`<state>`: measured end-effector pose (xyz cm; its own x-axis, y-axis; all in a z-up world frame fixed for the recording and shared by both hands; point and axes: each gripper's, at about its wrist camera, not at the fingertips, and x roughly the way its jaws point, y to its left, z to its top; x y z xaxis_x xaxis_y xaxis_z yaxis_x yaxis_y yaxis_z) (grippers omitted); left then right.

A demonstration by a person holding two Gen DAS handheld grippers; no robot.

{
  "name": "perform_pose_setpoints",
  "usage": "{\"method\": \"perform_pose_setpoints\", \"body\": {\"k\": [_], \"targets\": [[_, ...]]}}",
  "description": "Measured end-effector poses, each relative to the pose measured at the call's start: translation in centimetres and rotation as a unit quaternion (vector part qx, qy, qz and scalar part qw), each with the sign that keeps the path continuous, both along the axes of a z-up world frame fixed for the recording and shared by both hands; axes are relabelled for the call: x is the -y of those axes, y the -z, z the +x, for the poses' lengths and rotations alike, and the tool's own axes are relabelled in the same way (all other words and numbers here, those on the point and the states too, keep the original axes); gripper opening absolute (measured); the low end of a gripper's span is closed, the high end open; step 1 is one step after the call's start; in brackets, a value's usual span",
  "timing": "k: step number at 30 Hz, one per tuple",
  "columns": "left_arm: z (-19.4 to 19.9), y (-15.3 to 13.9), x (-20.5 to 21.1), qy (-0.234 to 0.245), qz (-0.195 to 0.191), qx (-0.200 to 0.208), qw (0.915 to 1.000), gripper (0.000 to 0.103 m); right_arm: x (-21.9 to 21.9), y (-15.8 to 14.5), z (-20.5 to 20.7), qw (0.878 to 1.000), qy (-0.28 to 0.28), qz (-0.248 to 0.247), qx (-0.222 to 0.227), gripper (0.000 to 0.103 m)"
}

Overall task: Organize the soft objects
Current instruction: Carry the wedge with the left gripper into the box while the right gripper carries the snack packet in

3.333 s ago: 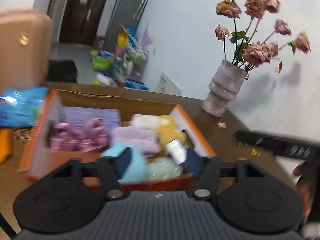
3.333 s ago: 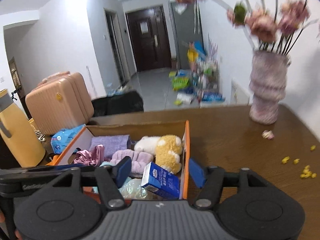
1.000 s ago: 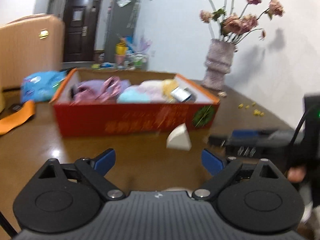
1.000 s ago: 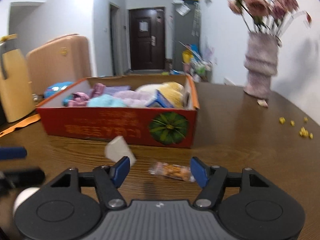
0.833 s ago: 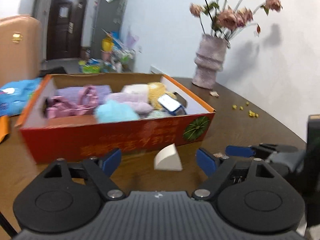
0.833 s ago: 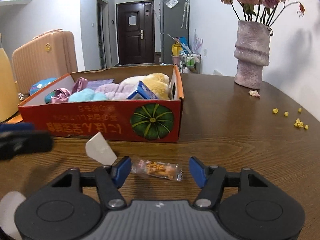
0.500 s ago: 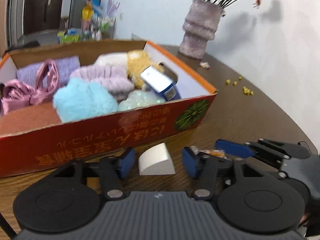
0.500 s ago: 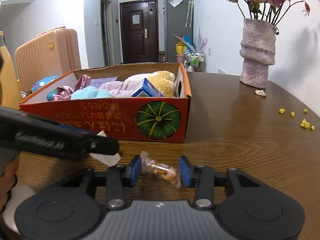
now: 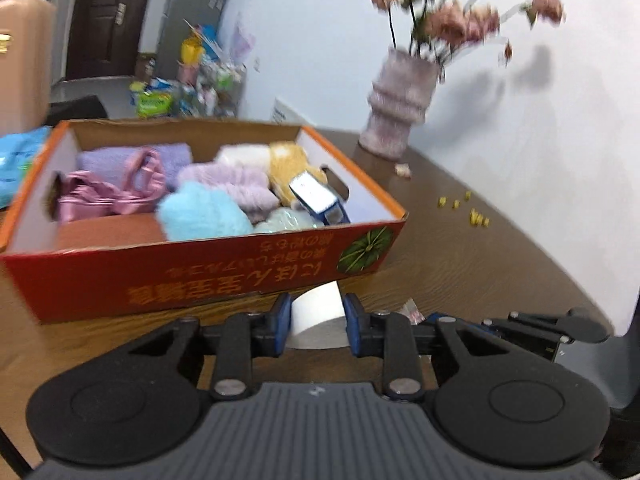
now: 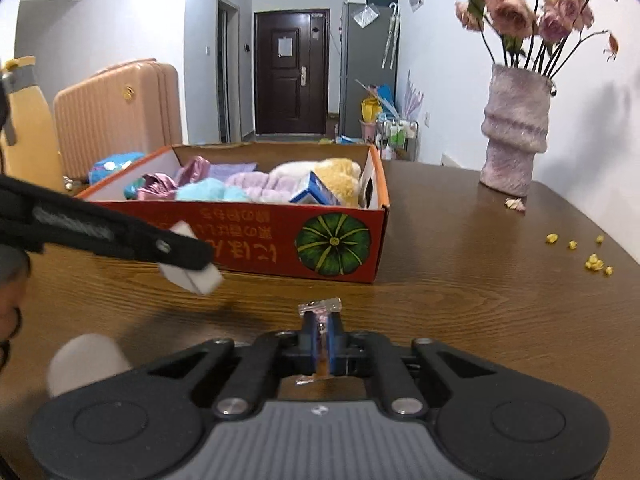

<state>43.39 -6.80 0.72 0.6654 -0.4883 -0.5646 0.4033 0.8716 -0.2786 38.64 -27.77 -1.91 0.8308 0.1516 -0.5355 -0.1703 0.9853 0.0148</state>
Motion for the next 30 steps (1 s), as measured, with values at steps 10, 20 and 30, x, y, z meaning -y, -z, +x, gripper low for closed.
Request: {"method": "perform_pose_setpoints", "body": {"k": [10,20,30], "targets": [[-10.6,-2.5,-5.2,-0.066,-0.054,0.039,0.9956,0.029,0.4,-4.0,-8.1,0.997,-0.024,0.055,0.050,0.005],[-7.5,-7.5,-5.9,-0.038,-0.074,0.089,0.9926,0.029,-1.0,-9.1,-5.2,0.990,-0.075,0.062,0.099,0.005],[12.7,-8.5,-4.0,-0.064,-0.051,0.022,0.9964,0.030,-1.9,-10.4,12.5,0.991,-0.045,0.126,0.021,0.005]]}}
